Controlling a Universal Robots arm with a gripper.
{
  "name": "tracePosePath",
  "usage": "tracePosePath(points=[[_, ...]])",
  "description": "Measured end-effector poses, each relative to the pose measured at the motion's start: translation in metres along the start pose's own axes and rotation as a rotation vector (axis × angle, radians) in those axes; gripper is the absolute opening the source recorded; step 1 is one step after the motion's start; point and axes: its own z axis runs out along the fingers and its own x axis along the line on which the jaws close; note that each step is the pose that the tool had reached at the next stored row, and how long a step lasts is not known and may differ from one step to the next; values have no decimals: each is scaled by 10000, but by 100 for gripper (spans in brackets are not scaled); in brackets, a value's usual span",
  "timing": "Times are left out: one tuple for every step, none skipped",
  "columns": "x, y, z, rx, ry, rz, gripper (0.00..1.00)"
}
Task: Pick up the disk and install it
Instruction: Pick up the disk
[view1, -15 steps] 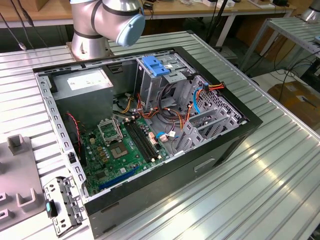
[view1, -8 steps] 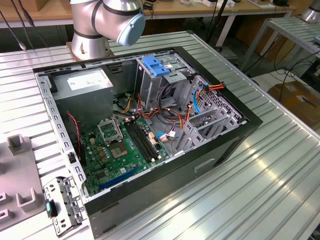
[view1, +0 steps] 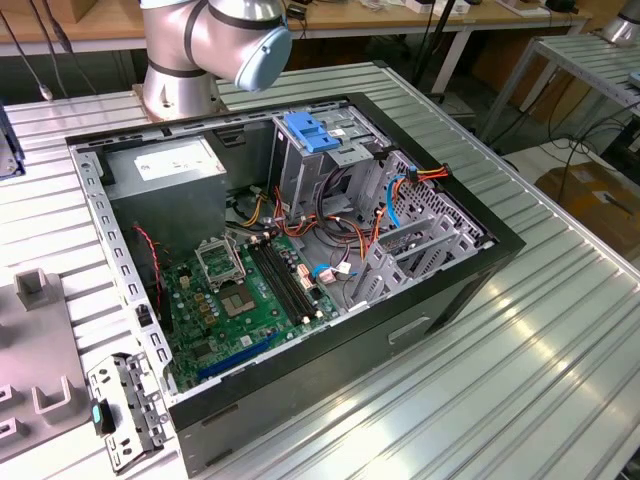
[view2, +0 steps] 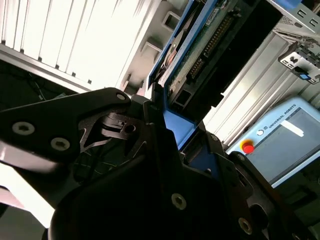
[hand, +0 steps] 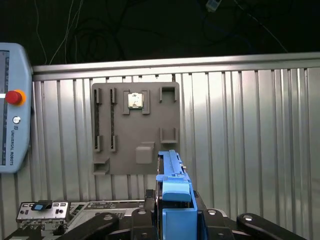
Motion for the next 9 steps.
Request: tracePosePath(points=[[-1,-30,2,1,0,0,37],[-2,-60,4,1,1,1,37],[-4,-88,6,1,2,0,37],[-5,-118,7,1,4,-1,37],[-6,-145,8,0,4,0,37],[-8,-181,10,1,5,0,37],[-9,-211,12,2,5,1,37],[-11,-257,14,1,7,0,37],[-13,-286,15,1,8,1,37]])
